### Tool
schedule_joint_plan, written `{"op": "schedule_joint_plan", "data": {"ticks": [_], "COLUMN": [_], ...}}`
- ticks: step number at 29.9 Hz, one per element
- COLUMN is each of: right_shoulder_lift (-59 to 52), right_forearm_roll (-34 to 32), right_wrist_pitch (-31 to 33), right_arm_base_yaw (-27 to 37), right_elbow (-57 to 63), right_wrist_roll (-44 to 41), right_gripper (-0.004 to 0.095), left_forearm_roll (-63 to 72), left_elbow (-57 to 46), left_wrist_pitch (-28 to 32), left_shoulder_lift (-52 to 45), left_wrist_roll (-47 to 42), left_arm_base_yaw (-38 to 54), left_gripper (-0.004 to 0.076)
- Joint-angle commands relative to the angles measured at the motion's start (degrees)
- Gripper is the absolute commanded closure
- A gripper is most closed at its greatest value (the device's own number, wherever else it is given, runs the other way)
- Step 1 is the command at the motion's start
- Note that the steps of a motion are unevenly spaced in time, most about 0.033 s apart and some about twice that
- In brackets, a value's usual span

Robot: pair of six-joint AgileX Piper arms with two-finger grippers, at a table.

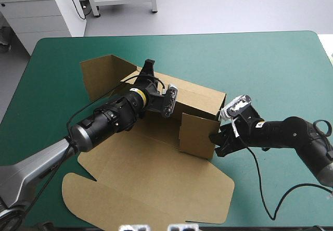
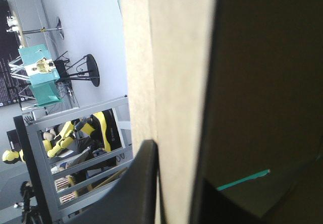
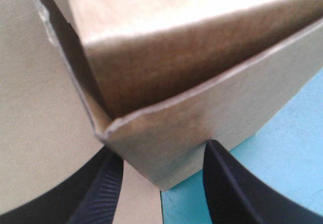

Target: Fold the box

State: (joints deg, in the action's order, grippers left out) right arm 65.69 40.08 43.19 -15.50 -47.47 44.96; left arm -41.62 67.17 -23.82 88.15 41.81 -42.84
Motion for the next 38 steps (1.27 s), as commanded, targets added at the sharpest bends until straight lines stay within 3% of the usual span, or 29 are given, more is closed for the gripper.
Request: {"op": "schedule_joint_plan", "data": {"ticks": [1,5,11,16,20,22,26,29,31,38], "right_shoulder_lift": [-1.06,-0.83,-0.83,-0.79,-0.79,-0.79,0.00,1.05,1.98,6.44], "right_forearm_roll": [-1.00,-6.68,-21.15,-24.76,-33.05,-33.79,-35.01,-36.96,-34.89,-32.88], "right_wrist_pitch": [-7.48,-14.11,-21.52,-22.78,-29.57,-31.83,-28.55,-29.73,-31.72,-33.19], "right_arm_base_yaw": [-3.52,-6.63,-7.44,-7.44,-7.44,-7.44,-7.44,-7.44,-7.44,-7.44], "right_elbow": [-1.25,-1.25,-1.25,-1.25,-1.25,-1.25,-1.25,-1.25,-1.25,-1.25], "right_wrist_roll": [-2.77,-10.29,-24.14,-26.66,-32.56,-36.14,-35.65,-34.25,-34.25,-34.25], "right_gripper": [0.0487,0.0491,0.0536,0.0536,0.0535,0.0535,0.0524,0.0478,0.0429,0.0404], "left_forearm_roll": [10.62,14.39,17.53,16.87,16.52,16.07,15.96,16.07,16.07,16.26], "left_elbow": [-0.57,-0.57,-0.57,-0.57,-0.55,-0.46,0.89,3.91,5.67,6.40], "left_wrist_pitch": [-0.25,-0.97,-1.31,0.52,3.53,4.30,3.05,2.09,1.82,-6.20], "left_shoulder_lift": [-0.09,-0.09,-0.09,-0.09,-0.09,-0.09,-0.09,-0.09,-0.09,0.01], "left_wrist_roll": [0.32,0.34,-0.63,-2.55,-6.82,-9.00,-11.22,-11.91,-11.91,-2.68], "left_arm_base_yaw": [-0.75,-0.75,-0.75,-0.75,-0.75,-0.75,-0.75,-0.75,-0.75,-0.75], "left_gripper": [0.0731,0.0731,0.0731,0.0732,0.0732,0.0732,0.0732,0.0732,0.0732,0.0732]}}
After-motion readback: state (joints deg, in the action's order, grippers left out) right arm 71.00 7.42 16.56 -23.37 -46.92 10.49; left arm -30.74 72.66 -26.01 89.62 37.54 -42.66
